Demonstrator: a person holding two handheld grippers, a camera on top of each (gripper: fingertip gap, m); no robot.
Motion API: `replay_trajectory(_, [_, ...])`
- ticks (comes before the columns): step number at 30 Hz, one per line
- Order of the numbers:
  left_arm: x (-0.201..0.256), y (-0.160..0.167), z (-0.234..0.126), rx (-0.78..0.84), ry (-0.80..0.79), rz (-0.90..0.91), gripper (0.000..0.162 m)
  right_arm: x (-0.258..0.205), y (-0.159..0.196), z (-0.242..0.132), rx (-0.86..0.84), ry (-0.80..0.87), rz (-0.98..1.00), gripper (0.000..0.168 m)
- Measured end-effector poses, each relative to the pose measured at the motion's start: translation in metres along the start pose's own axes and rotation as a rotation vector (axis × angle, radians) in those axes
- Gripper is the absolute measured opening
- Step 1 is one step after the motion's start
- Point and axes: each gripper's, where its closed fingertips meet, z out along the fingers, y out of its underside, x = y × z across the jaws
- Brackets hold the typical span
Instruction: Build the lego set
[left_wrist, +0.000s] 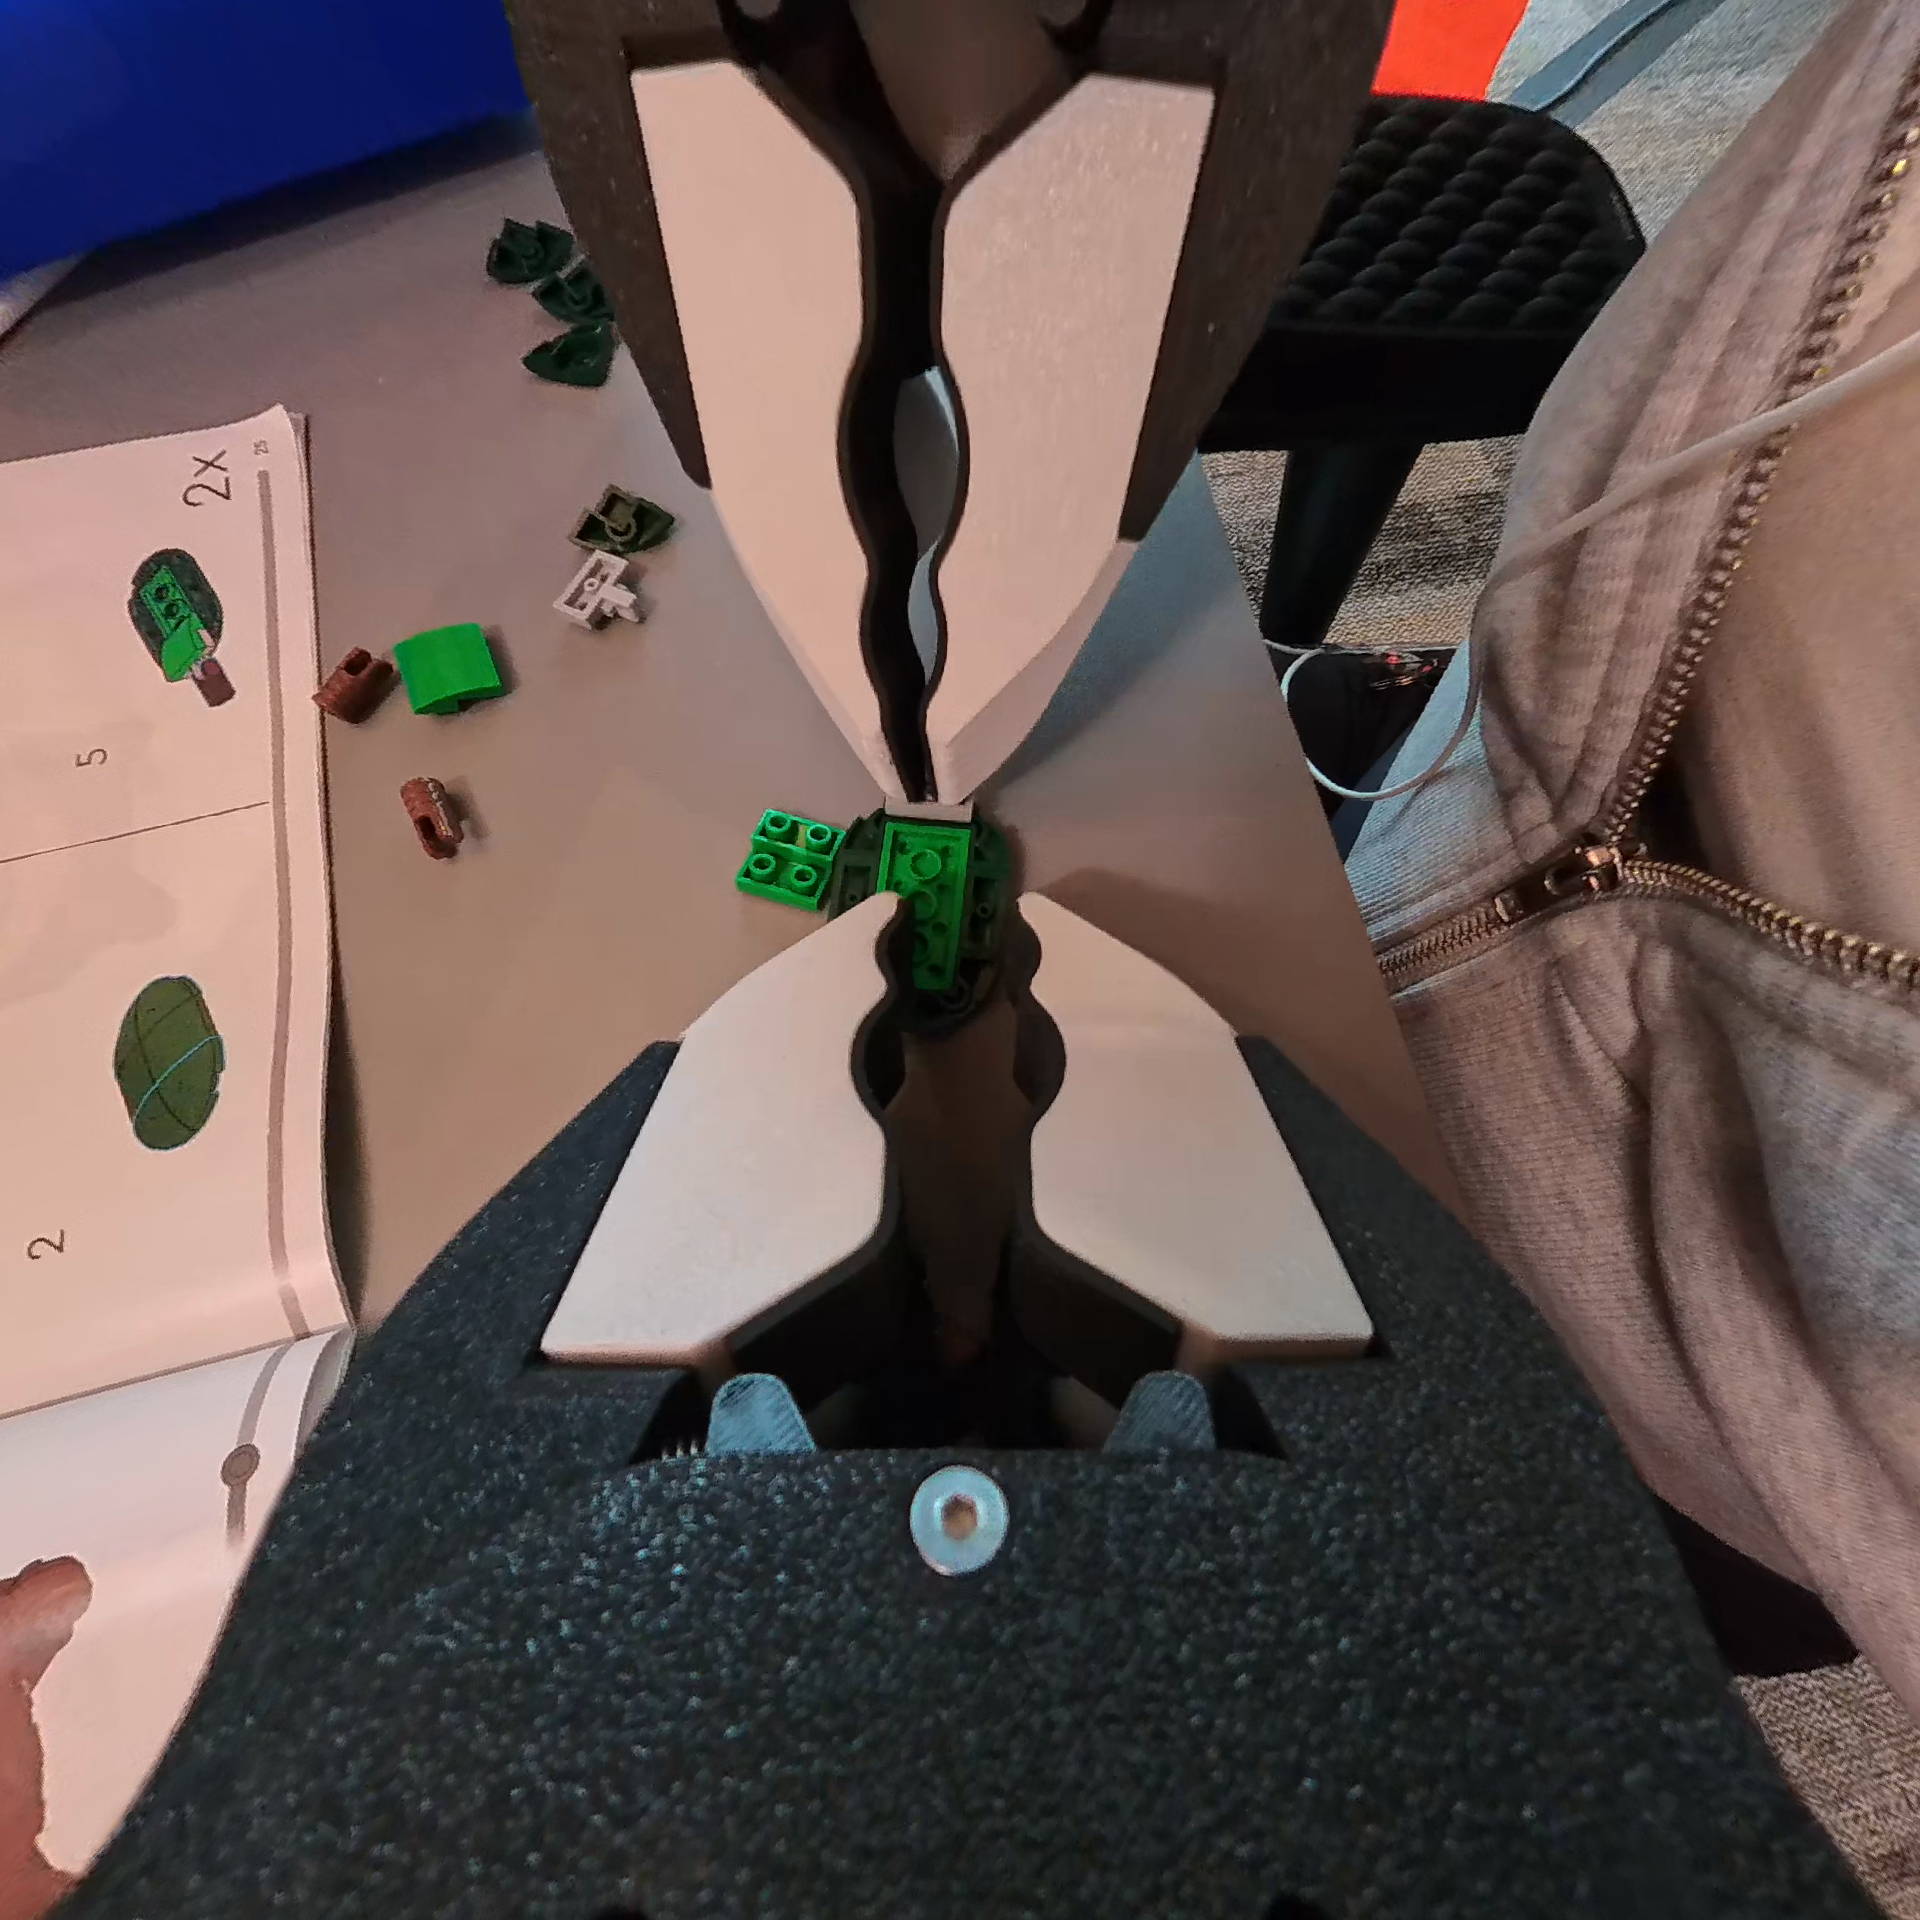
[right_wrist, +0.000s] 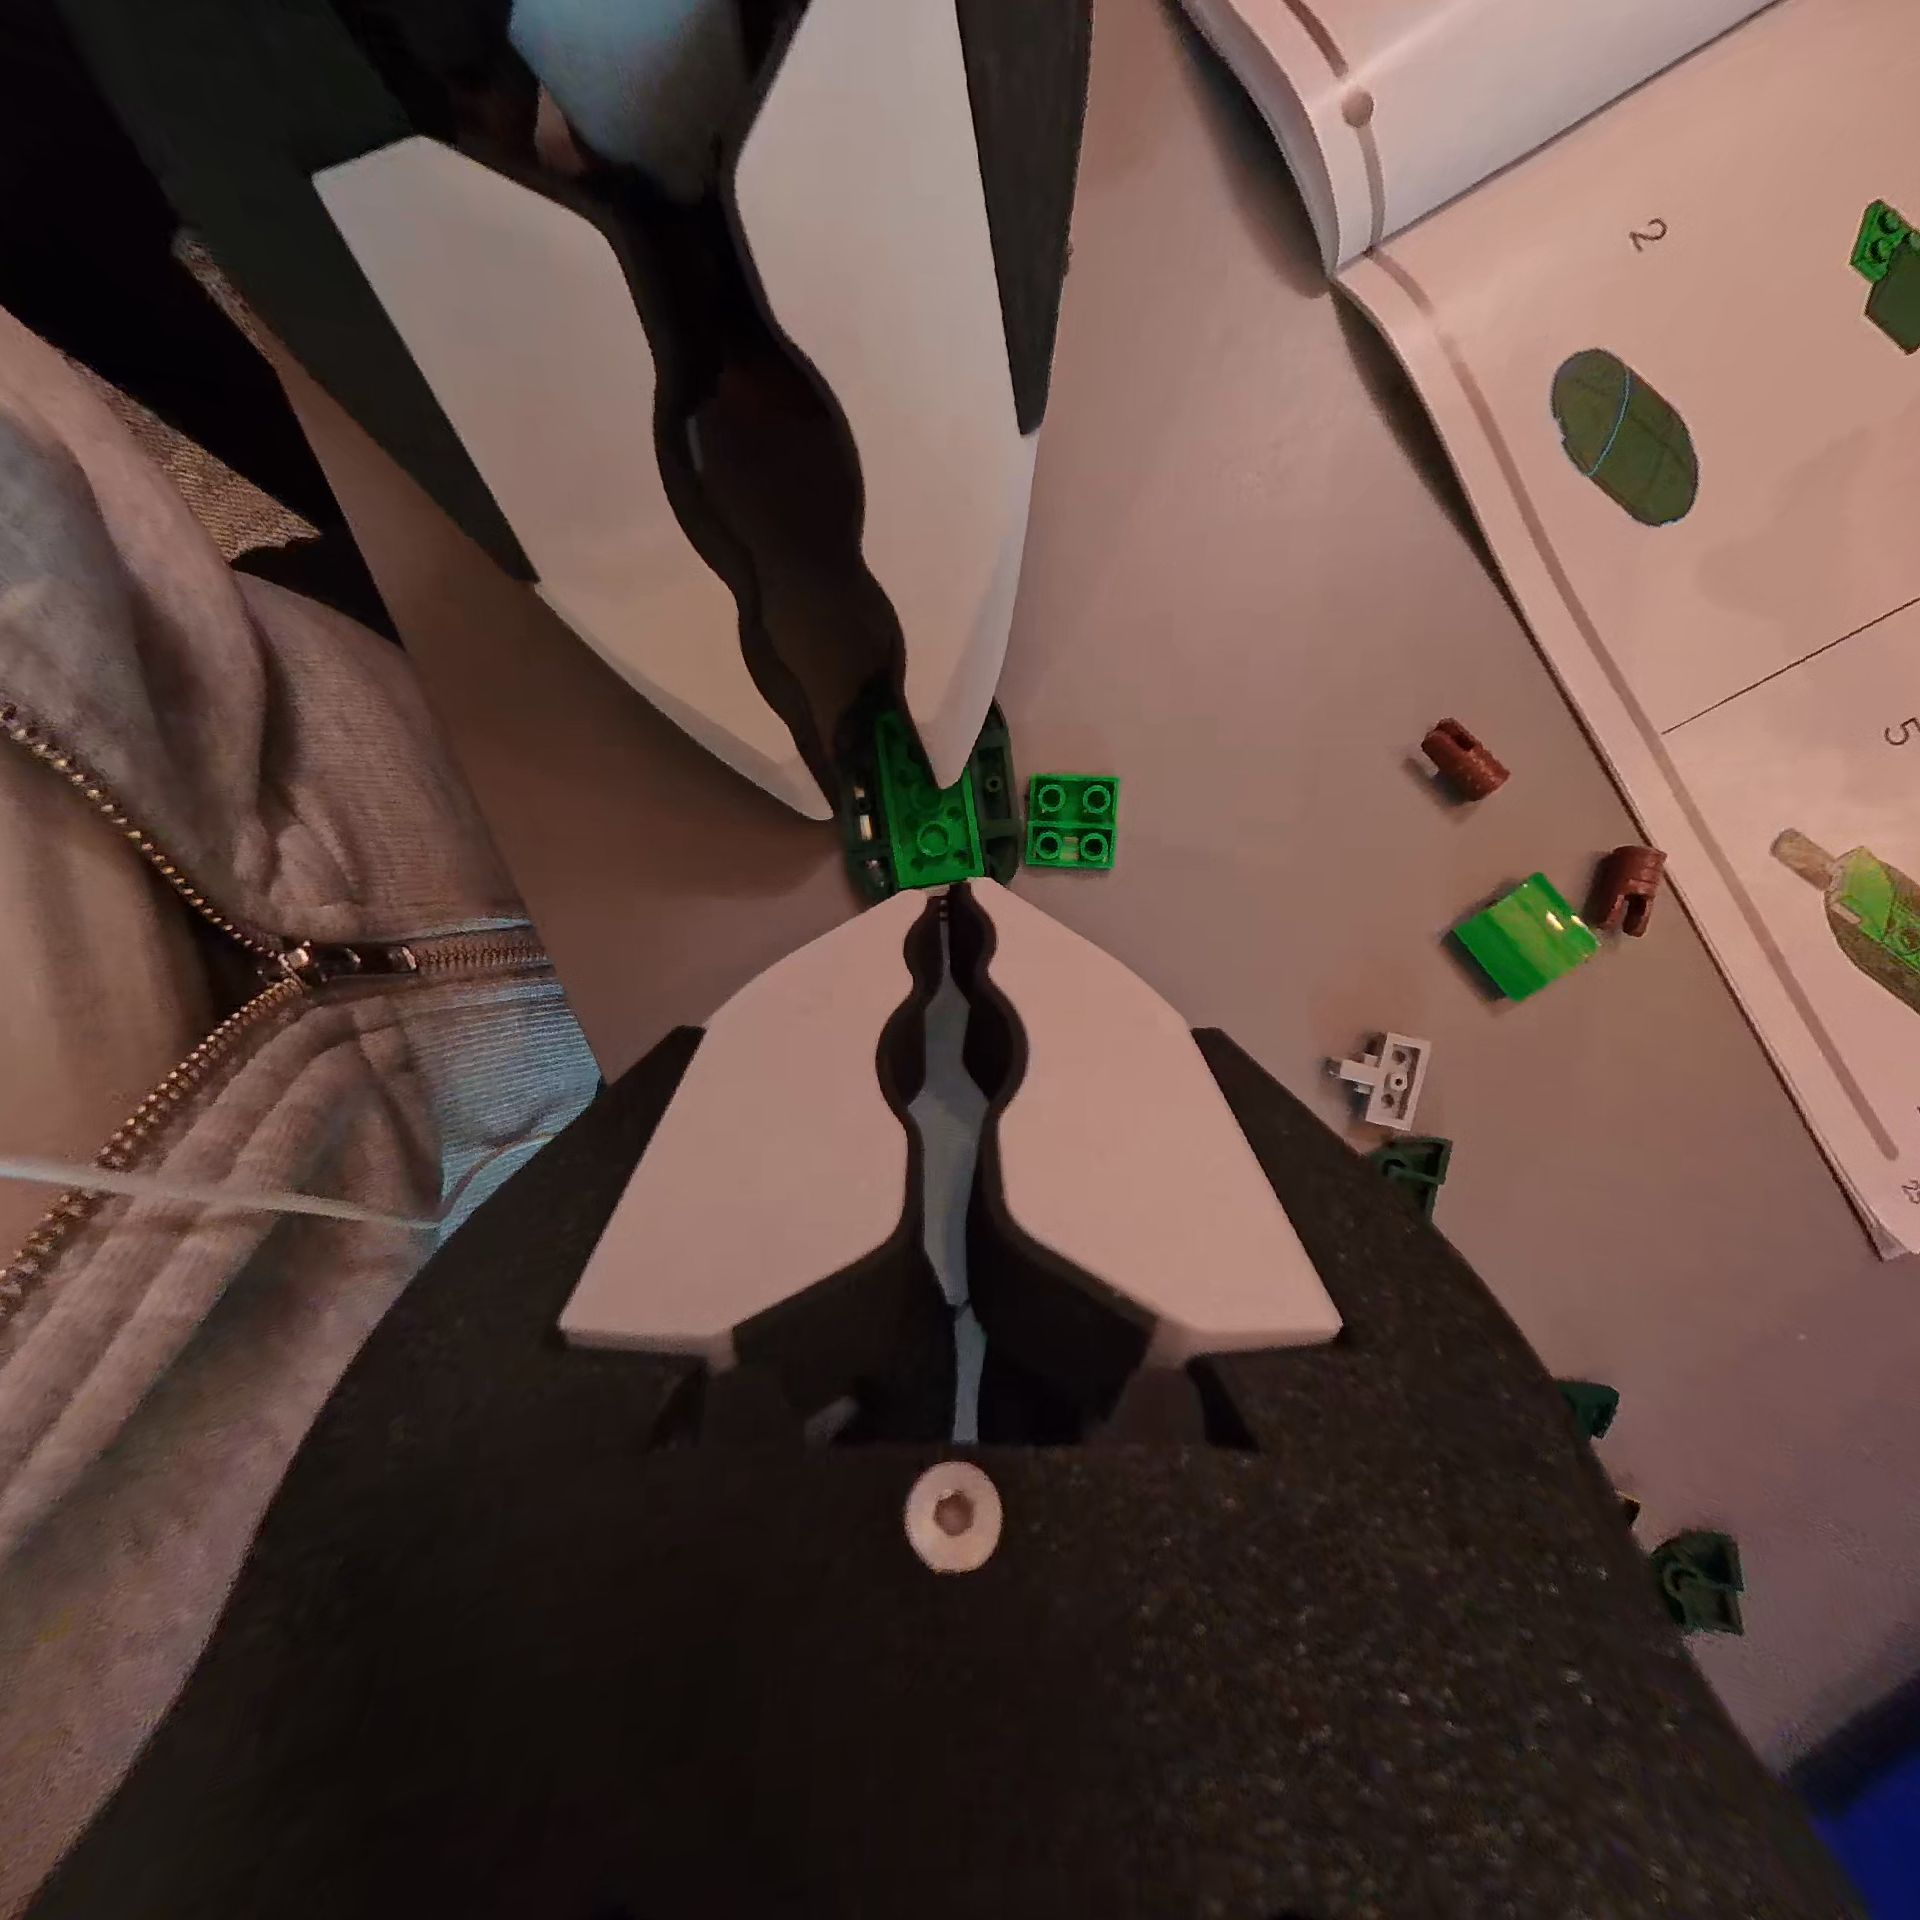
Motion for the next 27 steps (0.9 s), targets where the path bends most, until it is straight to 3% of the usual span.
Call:
replay_trajectory(1, [0.000,-0.001,0.000,0.005,0.002,-0.004,0.015,0.000,0.000,0.000,-0.010,0.005,0.000,0.001])
replay_trajectory(15, [-0.001,0.001,-0.001,0.009,0.001,-0.007,0.015,0.000,-0.002,0.000,-0.042,0.011,-0.036,0.001])
replay_trajectory(19, [0.001,0.002,-0.002,-0.001,-0.003,-0.003,0.016,0.005,-0.005,-0.009,0.063,-0.012,-0.006,0.029])
replay_trajectory(27, [0.001,-0.007,-0.021,0.101,-0.020,-0.098,0.027,-0.004,-0.006,0.002,0.187,0.028,-0.143,0.044])
